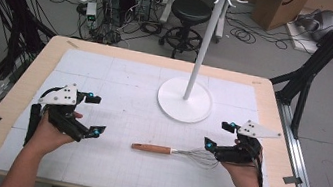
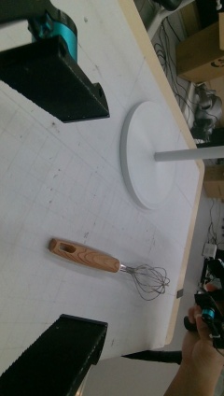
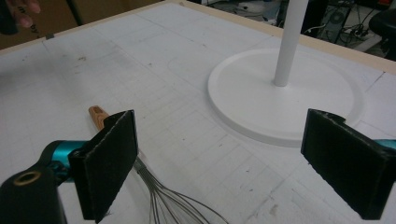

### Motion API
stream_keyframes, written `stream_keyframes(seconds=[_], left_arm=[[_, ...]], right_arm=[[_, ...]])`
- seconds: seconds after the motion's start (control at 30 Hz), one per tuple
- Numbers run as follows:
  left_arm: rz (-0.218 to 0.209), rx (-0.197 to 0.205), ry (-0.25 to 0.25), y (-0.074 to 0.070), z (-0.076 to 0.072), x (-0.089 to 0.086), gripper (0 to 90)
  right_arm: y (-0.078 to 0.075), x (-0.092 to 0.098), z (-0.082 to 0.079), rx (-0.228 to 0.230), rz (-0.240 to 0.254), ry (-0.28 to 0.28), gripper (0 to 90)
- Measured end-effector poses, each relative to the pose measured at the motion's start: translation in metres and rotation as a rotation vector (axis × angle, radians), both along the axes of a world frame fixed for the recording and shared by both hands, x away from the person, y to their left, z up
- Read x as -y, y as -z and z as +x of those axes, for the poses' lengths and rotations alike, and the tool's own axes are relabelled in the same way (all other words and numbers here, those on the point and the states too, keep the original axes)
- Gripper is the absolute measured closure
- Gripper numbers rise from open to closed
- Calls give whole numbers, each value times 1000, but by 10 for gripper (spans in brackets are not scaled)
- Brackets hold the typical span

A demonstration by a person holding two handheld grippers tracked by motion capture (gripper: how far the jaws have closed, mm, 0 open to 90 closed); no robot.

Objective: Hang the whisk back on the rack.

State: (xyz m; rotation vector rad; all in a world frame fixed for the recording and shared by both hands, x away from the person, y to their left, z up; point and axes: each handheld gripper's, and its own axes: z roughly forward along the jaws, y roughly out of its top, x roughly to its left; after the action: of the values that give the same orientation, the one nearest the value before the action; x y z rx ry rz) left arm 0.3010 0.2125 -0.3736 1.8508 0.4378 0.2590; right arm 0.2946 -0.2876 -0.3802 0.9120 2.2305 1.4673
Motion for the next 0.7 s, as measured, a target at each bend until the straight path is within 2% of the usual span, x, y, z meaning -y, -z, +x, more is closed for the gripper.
stream_keyframes(seconds=[0.23, 0.47, 0.7], left_arm=[[8, 15, -7, -3, -2, -3, 16], [16, 8, -5, 0, -4, -9, 16], [-2, 13, -30, -2, -6, -19, 16]], right_arm=[[-1, -4, -1, 4, -6, -10, 100], [0, -13, 3, -8, -21, -27, 100], [-13, -22, 7, 6, -38, -52, 100]])
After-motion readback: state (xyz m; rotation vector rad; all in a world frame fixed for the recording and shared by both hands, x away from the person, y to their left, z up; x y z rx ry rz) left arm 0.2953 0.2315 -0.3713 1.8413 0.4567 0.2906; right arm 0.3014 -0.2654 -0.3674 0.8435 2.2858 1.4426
